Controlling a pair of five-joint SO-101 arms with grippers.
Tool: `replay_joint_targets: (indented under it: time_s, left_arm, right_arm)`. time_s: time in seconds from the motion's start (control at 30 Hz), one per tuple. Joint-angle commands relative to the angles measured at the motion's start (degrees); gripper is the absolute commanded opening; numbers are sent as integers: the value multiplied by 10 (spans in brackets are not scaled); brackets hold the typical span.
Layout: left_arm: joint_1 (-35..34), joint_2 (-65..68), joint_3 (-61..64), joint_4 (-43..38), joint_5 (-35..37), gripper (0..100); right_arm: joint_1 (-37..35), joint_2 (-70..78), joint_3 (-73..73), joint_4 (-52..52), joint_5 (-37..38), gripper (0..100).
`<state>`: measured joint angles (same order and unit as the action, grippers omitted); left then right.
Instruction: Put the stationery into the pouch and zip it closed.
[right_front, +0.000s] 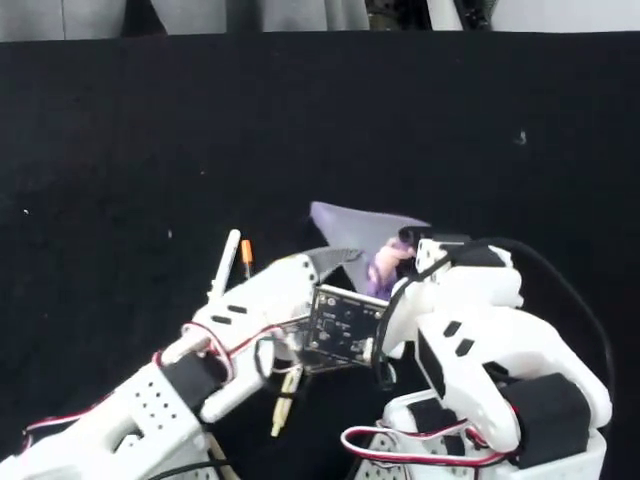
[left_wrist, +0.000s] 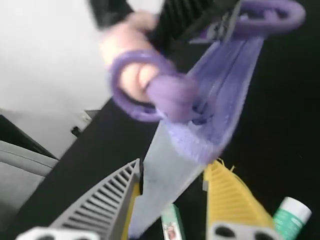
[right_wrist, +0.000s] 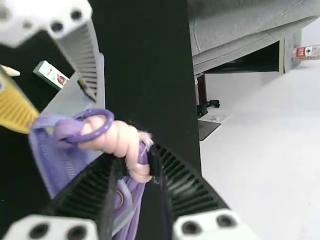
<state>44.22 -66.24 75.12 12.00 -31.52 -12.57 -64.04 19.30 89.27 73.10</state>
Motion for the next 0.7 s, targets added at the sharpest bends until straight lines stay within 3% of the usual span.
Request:
replay_joint_targets:
  time_s: [0.0, 0.17, 0.37, 0.67]
  left_arm:
    - [29, 47, -35, -23, -2, 209]
    - [30, 60, -35, -55, 0, 198]
    - [44, 61, -35, -80, 1, 23]
    - [54, 55, -12, -79, 1, 29]
  right_arm:
    - [4, -4, -30, 0, 8, 11]
    - [4, -4, -30, -3, 6, 11]
    - [4, -4, -30, -4, 5, 11]
    - [88, -5, -30, -99, 5, 11]
